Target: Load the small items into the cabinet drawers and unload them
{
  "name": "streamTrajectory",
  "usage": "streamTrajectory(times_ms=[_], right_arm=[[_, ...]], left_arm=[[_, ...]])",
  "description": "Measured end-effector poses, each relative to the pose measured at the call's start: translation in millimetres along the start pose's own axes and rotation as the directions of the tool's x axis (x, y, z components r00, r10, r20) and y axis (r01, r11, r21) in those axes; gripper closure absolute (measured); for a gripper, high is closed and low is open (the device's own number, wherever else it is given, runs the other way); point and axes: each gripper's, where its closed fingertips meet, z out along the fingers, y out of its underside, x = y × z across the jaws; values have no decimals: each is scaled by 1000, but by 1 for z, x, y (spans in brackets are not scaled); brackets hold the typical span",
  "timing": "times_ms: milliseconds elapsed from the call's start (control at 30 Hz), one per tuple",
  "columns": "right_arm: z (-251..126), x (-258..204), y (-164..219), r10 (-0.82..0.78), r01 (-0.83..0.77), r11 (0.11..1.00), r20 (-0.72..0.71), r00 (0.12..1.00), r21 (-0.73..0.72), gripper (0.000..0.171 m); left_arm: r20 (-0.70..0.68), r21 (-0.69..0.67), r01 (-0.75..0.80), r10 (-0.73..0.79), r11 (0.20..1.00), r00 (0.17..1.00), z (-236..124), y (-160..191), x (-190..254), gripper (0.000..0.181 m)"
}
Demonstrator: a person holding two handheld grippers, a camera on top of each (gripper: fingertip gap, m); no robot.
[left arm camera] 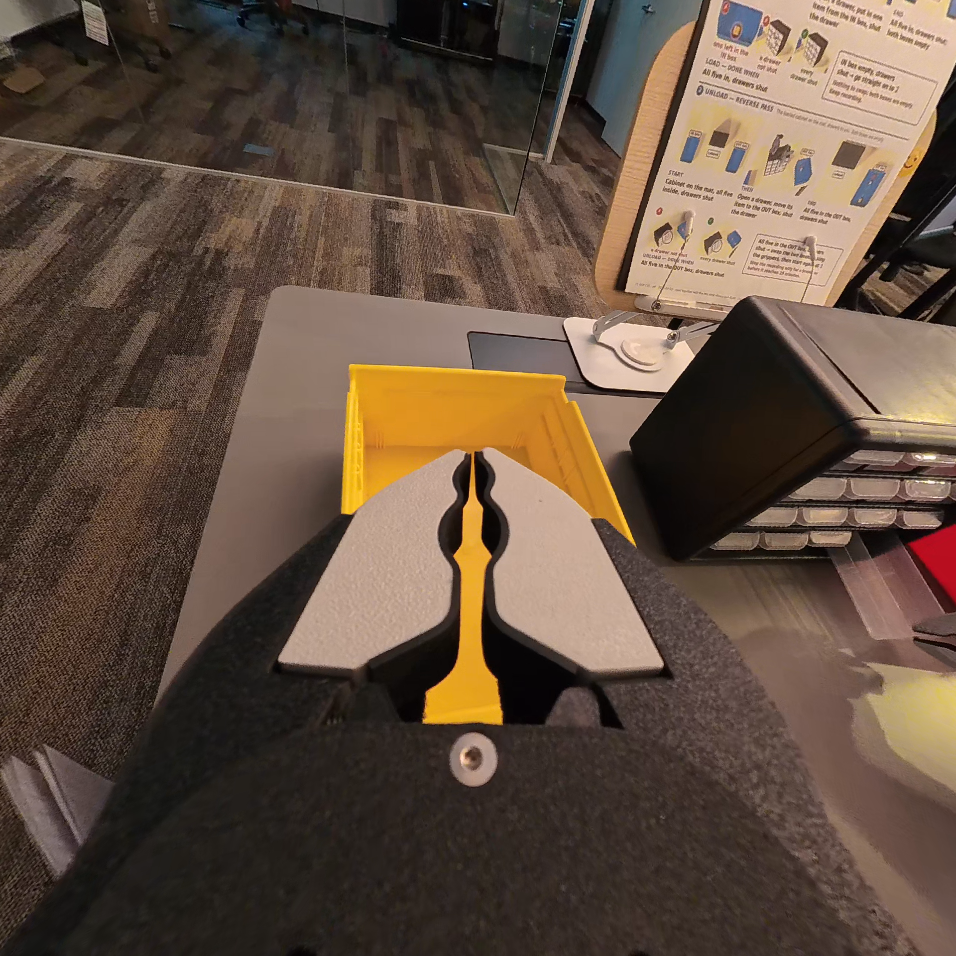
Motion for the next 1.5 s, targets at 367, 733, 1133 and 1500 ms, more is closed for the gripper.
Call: streamTrajectory(times_ms=[367, 733, 1133, 1500], right_arm=[[-11, -26, -3, 155, -153, 988, 35, 987, -35, 165], [-23, -25, -3, 58, -60, 998, 220, 974, 3, 168], [-37, -20, -13, 101, -125, 992, 459, 883, 24, 169], [-26, -30, -11, 57, -95, 994, 460, 886, 59, 169]], left_arm=[[-7, 12, -1, 1, 1000, 1000, -2, -2, 0, 181], [-26, 12, -21, 21, 1000, 999, 0, -3, 8, 181], [-20, 42, -7, 8, 999, 1000, -6, -7, 4, 181], [-14, 41, -18, 19, 999, 1000, -5, -8, 5, 181]])
